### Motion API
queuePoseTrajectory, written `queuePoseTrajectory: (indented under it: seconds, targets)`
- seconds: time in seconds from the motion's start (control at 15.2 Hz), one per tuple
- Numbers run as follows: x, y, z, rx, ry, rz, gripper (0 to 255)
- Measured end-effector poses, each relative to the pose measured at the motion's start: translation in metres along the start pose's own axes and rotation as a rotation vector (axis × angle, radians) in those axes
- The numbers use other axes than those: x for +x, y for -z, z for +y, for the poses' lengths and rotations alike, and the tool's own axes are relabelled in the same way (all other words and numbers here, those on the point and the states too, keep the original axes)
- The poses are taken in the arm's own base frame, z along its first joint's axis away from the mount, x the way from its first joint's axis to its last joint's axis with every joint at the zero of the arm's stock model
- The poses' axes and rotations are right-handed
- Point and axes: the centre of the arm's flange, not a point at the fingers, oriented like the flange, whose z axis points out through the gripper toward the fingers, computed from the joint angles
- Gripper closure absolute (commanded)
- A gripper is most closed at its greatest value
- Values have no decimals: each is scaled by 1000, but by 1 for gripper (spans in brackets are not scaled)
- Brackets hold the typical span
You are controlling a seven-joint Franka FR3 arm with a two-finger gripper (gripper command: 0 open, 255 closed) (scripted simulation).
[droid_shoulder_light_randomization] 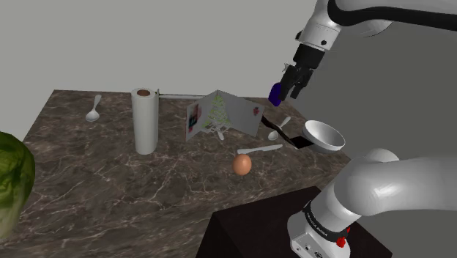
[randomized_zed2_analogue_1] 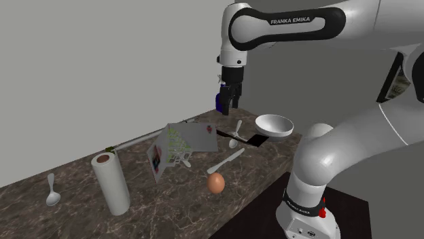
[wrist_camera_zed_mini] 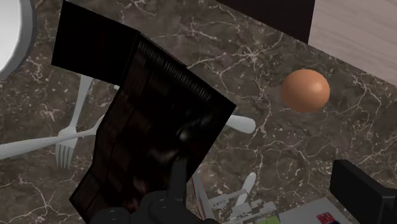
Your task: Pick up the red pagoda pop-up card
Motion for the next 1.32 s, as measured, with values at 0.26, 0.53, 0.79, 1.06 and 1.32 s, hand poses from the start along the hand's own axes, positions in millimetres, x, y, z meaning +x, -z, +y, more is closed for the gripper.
queuePoseTrajectory:
  seconds: [0.26,0.53,0.79,1.06,1.32]
  targets:
    - [27,-9,3,-1,43,-10,0]
    - [77,-26,3,-4,122,-27,0]
    - [128,-44,-2,-8,204,-46,0]
    - [179,-66,-10,-11,287,-64,0]
    - [210,-84,-15,-12,334,-75,0]
